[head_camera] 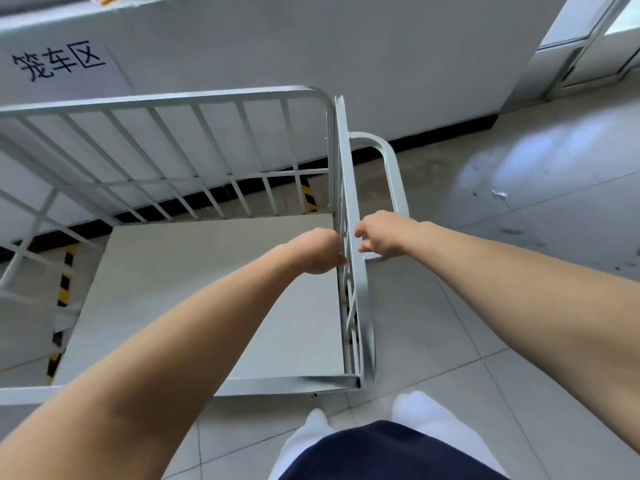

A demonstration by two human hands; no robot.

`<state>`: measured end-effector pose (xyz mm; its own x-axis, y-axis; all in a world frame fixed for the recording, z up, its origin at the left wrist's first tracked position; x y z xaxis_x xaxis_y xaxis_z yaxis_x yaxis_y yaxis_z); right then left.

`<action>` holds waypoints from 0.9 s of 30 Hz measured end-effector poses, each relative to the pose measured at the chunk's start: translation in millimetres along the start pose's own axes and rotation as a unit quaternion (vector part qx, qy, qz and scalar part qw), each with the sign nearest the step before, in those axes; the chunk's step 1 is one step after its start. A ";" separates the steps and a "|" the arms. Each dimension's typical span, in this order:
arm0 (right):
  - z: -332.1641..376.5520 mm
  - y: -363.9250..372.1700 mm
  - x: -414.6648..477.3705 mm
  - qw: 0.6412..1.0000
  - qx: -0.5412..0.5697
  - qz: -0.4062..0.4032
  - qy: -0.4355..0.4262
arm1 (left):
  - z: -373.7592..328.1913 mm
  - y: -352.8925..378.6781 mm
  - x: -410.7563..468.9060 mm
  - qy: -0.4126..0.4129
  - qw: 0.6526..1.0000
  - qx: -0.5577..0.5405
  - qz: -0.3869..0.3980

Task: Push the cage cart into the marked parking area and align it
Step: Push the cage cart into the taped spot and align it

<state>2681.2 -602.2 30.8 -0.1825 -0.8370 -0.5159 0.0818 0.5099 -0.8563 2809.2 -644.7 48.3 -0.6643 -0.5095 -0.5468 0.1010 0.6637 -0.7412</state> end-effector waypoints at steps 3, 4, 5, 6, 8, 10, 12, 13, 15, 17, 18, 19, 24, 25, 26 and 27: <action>-27.0 -8.1 10.0 0.999 -0.028 -0.006 -0.022 | -16.0 1.8 25.3 -0.019 1.000 -0.005 -0.019; -38.3 -11.4 13.2 0.999 -0.036 -0.010 -0.032 | -23.1 2.8 35.7 -0.032 0.999 -0.014 -0.030; -50.6 -13.9 16.2 0.998 -0.044 -0.014 -0.044 | -31.6 4.3 45.6 -0.047 0.998 -0.028 -0.041; -62.0 -14.2 19.5 0.997 -0.048 -0.017 -0.056 | -39.2 6.2 54.0 -0.063 0.996 -0.040 -0.052; -93.2 -15.7 23.7 0.994 -0.065 -0.021 -0.089 | -61.8 11.8 71.8 -0.101 0.989 -0.060 -0.086; -125.9 -15.1 26.4 0.989 -0.090 -0.018 -0.119 | -86.0 18.3 87.6 -0.141 0.979 -0.076 -0.122; -151.2 -14.8 30.7 0.980 -0.119 -0.020 -0.155 | -106.5 24.3 96.6 -0.181 0.968 -0.092 -0.147; -161.1 -15.7 31.6 0.976 -0.134 -0.021 -0.172 | -117.6 27.4 98.9 -0.199 0.963 -0.097 -0.154; -174.2 -19.4 36.0 0.965 -0.161 -0.025 -0.206 | -135.5 29.9 102.4 -0.220 0.956 -0.097 -0.170; -176.3 -23.1 41.3 0.953 -0.183 -0.032 -0.238 | -144.4 31.0 104.2 -0.235 0.949 -0.102 -0.182; -176.2 -24.6 44.6 0.947 -0.194 -0.035 -0.255 | -146.0 32.0 105.7 -0.245 0.945 -0.109 -0.187; -173.8 -26.2 49.6 0.938 -0.205 -0.042 -0.276 | -145.2 32.4 106.6 -0.256 0.940 -0.116 -0.191; -160.4 -39.8 79.9 0.900 -0.251 -0.065 -0.349 | -132.3 33.6 118.8 -0.303 0.913 -0.164 -0.217; -159.2 -42.2 85.6 0.895 -0.261 -0.065 -0.355 | -131.4 32.3 122.1 -0.309 0.909 -0.171 -0.223; -159.8 -44.0 91.0 0.891 -0.272 -0.063 -0.358 | -131.2 31.2 126.2 -0.315 0.904 -0.178 -0.226; -157.1 -46.8 97.6 0.883 -0.282 -0.065 -0.369 | -129.3 29.8 127.8 -0.327 0.897 -0.185 -0.232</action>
<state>2505.6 -676.5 24.3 0.5513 -0.6912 -0.4673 -0.4321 0.2426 -0.8686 2631.6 -619.3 6.7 0.0168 -0.9104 -0.4134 -0.4077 0.3714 -0.8342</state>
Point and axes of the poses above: each hand's wrist, its own x-axis towards the middle knuckle, its own y-axis out of the palm, z = x × y, the point moved 2 cm from there along x, towards the middle knuckle, and after that the axes turned 13 degrees about -x, right-handed, at the moved point
